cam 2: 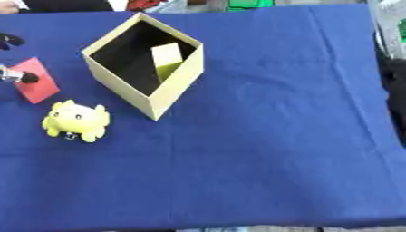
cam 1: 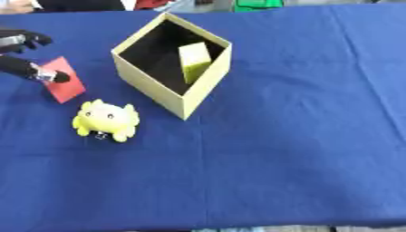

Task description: Pick up objects on the table and place them in the box.

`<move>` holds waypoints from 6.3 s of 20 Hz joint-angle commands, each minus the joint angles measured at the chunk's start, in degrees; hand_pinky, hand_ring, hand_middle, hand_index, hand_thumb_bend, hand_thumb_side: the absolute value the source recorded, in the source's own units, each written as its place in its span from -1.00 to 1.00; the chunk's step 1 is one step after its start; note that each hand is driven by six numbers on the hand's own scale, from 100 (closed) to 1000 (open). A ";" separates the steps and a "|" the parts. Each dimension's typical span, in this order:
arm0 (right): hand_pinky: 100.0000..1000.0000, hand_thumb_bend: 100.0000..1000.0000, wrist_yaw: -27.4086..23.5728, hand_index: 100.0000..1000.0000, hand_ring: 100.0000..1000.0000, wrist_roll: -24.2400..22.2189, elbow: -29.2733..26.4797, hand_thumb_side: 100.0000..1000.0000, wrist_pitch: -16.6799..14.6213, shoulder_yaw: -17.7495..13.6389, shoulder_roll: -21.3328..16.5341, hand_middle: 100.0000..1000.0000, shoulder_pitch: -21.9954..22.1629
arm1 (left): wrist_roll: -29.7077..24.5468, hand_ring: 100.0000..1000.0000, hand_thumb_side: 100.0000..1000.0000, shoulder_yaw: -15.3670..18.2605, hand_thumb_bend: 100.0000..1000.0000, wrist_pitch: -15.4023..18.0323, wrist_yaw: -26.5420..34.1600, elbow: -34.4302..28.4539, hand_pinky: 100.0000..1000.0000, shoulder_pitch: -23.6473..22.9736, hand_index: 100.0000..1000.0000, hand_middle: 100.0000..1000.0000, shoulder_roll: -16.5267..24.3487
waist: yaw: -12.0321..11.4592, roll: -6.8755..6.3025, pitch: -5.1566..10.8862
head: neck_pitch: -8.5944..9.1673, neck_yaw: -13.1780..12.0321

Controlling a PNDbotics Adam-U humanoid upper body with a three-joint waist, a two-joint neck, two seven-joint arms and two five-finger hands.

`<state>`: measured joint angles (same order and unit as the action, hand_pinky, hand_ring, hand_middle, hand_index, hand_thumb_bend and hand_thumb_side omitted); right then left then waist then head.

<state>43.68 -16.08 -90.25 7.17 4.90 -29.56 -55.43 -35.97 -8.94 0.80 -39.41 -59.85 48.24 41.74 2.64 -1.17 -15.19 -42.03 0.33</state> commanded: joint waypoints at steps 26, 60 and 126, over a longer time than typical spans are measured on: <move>0.78 -1.00 -1.33 0.61 0.66 -0.18 -1.17 0.81 0.88 -1.71 -0.28 0.53 -0.37 | 3.36 0.48 0.18 0.90 -0.40 -1.36 -0.52 3.04 0.60 1.79 0.44 -0.01 -0.91 | 0.42 -0.11 0.20 | 1.36 -0.64; 0.77 -1.00 -1.18 0.60 0.65 0.31 -3.12 0.77 0.22 -1.38 2.13 0.52 -1.67 | 11.19 0.22 0.14 -3.65 -1.00 -0.29 15.58 -15.24 0.46 11.07 0.24 -0.15 -10.89 | 2.39 -0.81 -0.23 | 1.98 -1.64; 0.77 -1.00 -1.59 0.60 0.64 0.66 -5.89 0.74 1.32 -2.67 2.45 0.51 0.69 | 7.78 0.70 0.80 -1.70 0.77 2.91 17.72 -39.92 0.74 -8.39 0.76 0.55 4.94 | 0.44 -1.14 0.82 | 0.16 -2.86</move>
<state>41.90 -15.57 -94.95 8.54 2.83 -26.04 -53.88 -27.51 -10.88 3.50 -22.32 -97.70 39.26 43.95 3.11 -2.34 -15.52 -41.81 -2.45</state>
